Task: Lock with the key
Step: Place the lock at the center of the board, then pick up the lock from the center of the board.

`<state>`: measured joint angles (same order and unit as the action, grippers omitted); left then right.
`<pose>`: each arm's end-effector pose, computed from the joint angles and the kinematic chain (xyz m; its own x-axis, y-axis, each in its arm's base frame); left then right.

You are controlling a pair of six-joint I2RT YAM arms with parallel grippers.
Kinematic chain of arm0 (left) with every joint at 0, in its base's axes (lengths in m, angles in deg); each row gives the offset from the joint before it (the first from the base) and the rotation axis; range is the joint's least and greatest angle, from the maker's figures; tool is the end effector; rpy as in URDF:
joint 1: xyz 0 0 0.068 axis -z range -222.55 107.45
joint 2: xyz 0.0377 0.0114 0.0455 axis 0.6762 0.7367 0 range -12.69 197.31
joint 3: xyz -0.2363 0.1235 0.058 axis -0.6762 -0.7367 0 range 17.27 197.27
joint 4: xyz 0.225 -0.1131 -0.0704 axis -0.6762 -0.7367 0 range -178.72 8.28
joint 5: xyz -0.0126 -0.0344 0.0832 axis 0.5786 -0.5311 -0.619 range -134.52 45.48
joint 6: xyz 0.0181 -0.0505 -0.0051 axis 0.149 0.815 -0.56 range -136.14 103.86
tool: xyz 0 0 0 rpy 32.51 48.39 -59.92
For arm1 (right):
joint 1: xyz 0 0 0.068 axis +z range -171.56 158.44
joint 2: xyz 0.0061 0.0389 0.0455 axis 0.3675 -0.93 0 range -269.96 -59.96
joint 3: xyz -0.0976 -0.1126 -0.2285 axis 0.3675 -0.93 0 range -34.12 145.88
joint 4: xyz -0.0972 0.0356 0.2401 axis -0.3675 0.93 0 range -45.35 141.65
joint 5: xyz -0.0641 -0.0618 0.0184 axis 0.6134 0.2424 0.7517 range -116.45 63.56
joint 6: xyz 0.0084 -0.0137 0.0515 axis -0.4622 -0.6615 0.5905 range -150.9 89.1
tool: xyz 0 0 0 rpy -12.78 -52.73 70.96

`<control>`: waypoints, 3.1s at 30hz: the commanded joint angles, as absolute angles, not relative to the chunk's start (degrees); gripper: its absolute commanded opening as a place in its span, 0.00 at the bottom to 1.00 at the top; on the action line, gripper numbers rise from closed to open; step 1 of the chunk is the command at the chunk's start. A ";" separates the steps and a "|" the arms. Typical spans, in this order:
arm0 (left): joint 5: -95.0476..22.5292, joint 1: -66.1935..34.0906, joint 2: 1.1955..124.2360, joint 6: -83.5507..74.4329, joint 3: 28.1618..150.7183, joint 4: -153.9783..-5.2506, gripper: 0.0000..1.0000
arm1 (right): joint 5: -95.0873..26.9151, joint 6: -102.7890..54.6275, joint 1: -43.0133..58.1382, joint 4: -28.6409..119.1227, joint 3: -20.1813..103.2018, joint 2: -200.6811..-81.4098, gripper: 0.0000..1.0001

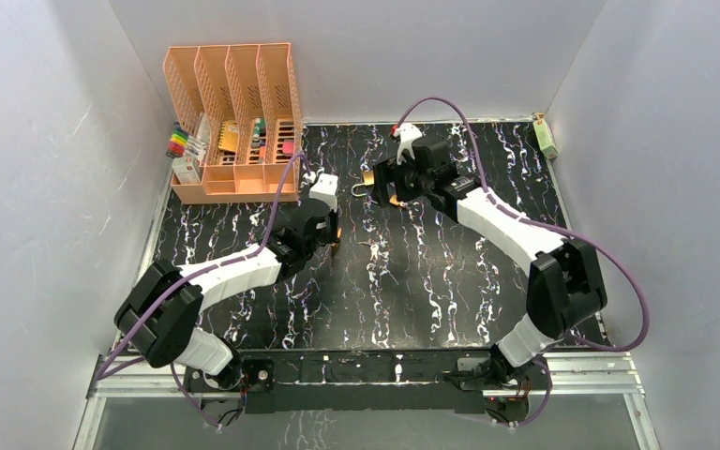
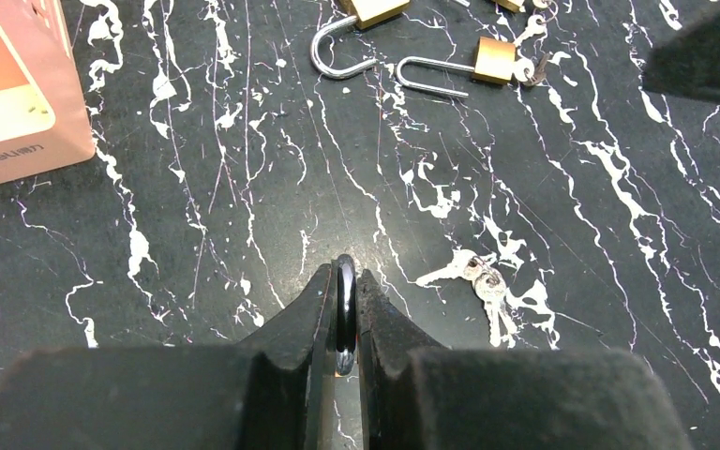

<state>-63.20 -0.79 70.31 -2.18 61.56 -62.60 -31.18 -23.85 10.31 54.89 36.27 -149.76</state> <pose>0.2449 -0.2033 0.2331 -0.3407 -0.0023 -0.9402 0.3335 0.9347 -0.1231 0.3086 0.1953 0.2984 -0.4889 -0.1601 -0.8575 -0.5312 0.8344 0.1472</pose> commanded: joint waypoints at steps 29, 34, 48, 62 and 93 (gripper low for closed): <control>-53.56 -3.88 59.62 -0.67 74.49 -74.61 0.98 | -26.07 -25.71 7.70 57.93 81.45 -196.47 0.80; -53.76 -3.96 59.73 3.52 74.08 -76.94 0.98 | -26.09 -24.69 7.70 58.80 81.70 -197.54 0.73; -50.81 -4.14 60.54 14.22 78.09 -88.34 0.98 | -22.63 -28.82 8.95 58.50 76.74 -197.53 0.58; -53.98 -4.21 59.67 10.47 79.56 -90.01 0.98 | -12.47 -30.81 12.15 57.59 71.76 -198.90 0.57; 2.12 -18.60 69.34 -2.09 88.96 -79.84 0.89 | -32.25 -14.43 8.80 58.62 59.88 -157.03 0.00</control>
